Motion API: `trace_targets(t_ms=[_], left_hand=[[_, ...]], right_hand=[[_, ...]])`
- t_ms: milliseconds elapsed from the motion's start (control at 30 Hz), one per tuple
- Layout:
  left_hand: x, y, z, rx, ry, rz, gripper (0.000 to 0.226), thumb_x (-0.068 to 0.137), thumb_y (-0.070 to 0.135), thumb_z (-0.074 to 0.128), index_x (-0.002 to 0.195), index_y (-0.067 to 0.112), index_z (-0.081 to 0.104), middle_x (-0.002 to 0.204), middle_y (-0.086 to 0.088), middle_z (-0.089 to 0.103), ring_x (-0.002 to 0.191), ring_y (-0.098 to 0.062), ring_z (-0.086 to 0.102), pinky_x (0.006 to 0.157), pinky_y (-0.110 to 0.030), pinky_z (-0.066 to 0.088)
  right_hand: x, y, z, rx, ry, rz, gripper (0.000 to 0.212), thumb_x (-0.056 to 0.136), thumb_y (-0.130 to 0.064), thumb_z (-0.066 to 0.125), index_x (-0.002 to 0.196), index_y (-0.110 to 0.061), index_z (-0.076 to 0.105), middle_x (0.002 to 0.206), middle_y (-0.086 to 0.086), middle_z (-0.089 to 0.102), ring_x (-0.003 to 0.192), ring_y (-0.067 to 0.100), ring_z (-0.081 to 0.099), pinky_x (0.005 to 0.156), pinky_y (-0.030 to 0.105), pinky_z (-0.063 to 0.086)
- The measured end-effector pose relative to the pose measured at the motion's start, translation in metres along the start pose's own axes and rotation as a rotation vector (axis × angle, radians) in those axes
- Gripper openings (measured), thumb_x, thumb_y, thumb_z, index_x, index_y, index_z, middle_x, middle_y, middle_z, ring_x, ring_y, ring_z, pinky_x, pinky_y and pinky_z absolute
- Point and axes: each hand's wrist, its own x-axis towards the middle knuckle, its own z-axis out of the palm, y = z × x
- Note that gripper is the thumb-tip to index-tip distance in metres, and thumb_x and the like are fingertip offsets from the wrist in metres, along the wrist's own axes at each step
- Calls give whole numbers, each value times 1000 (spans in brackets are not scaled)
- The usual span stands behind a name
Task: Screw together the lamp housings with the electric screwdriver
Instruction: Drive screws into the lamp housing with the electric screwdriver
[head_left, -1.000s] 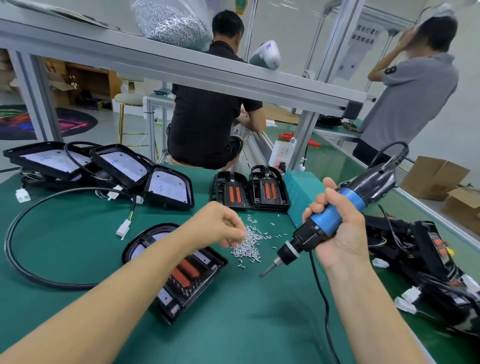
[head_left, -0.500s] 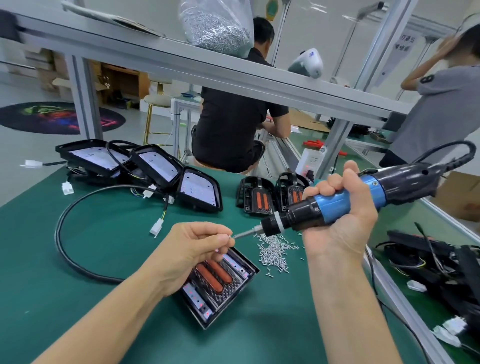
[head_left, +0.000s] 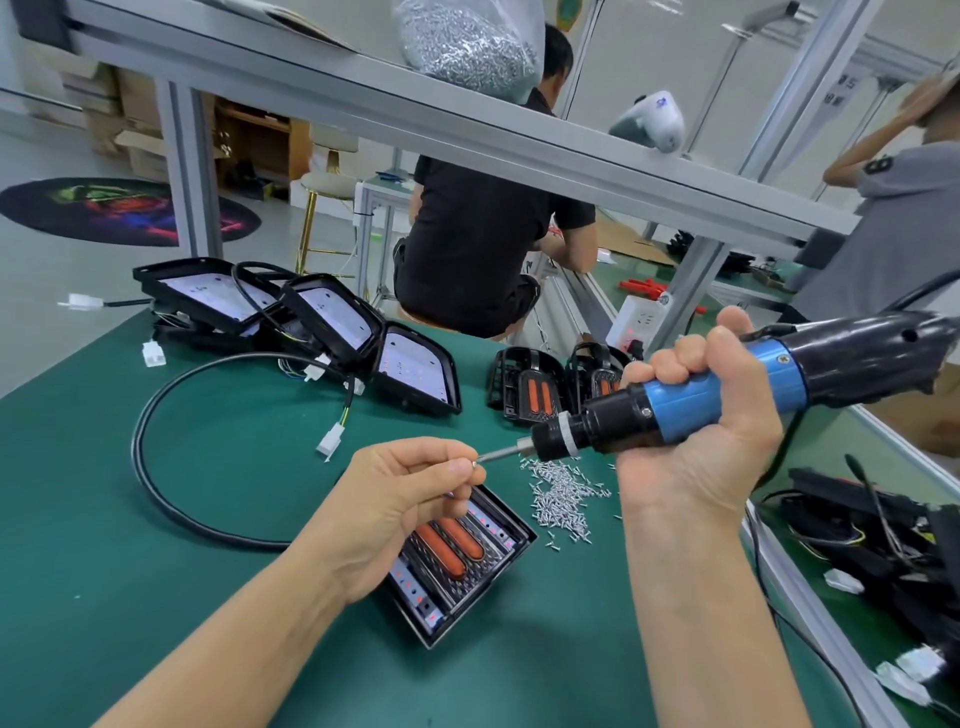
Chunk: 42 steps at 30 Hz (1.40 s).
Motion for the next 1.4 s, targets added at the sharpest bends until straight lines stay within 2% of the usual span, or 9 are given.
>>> trace_targets(t_ms=[200,433,1000,1200,1400], left_hand=[[-1,-2,2,-31,21,-3,16,60,11,72,75,8,77,74,-13,71,58,-12,62,55,-21,52],[-3,-3,4,-87,22,-25,11,65,5,67,73,6,76,71,-11,70,57,-12,61,53,-20,52],[-4,-5,5,-90,41,-13,12,66,5,67,73,5,76,70,-12,69,56,-12,61,54,-20,53],[-4,-6,5,-51,61,51,10,63,5,68,70,6,76,69,-13,69,56,-14,61,57,-21,53],[-3,-4,8,87,124,211,9,64,8,70,68,12,76,68,-9,71,55,-11,60,59,-18,52]], right_hand=[[-1,-1,0,-3,-20,5,16,87,-6,50,92,-20,56,59,-8,48,50,4,47,55,18,45],[-1,0,0,-17,-21,11,17,78,-9,54,91,-20,56,59,-8,47,49,5,46,54,19,44],[-2,2,-1,-14,-26,19,18,80,-8,54,94,-19,56,60,-7,49,51,5,47,56,19,45],[-3,4,-1,-22,-29,24,20,75,-9,54,92,-19,55,58,-7,47,49,5,46,54,20,44],[-3,6,-3,1,1,-8,19,75,-9,52,91,-20,55,59,-8,47,49,5,45,55,20,44]])
